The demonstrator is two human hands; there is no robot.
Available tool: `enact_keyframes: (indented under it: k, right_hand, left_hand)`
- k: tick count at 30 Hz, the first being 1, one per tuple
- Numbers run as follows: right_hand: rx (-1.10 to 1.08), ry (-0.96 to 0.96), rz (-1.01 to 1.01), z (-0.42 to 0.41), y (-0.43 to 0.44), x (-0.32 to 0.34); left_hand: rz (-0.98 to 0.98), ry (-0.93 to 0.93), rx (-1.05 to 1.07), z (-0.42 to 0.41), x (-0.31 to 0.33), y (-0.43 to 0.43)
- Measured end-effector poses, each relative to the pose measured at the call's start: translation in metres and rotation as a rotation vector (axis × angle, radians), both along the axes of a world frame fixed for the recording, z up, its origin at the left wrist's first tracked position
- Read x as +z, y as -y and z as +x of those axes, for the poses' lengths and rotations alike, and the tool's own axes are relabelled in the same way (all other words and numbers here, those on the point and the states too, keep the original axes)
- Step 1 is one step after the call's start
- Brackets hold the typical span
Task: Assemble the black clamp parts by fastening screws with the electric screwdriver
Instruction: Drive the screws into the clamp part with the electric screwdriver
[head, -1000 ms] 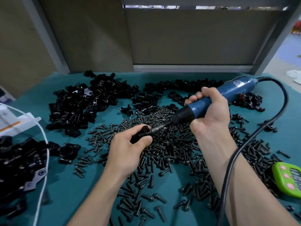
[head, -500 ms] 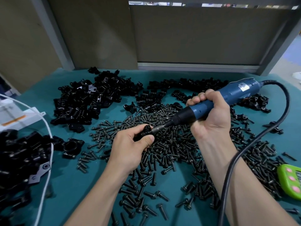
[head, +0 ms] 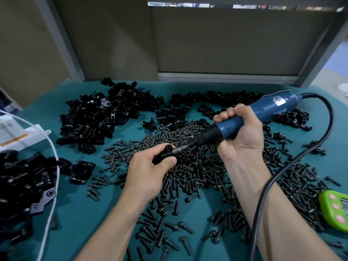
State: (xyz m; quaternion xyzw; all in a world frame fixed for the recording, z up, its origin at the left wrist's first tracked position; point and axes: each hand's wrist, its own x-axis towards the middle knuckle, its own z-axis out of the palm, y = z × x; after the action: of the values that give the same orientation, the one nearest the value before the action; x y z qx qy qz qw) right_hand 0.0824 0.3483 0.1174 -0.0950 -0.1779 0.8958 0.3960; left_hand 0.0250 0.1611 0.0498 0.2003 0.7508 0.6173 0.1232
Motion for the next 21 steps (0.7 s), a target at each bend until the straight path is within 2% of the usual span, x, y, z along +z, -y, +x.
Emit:
enact_keyframes:
  k: [18, 21]
  right_hand:
    - [0.003, -0.009, 0.011, -0.0013, 0.0003, -0.0021]
    - [0.010, -0.027, 0.036, 0.0005, -0.0014, -0.0010]
  left_hand:
    - [-0.028, -0.018, -0.002, -0.0012, -0.0012, 0.0008]
    - [-0.026, 0.056, -0.035, 0.0013, -0.0001, 0.0004]
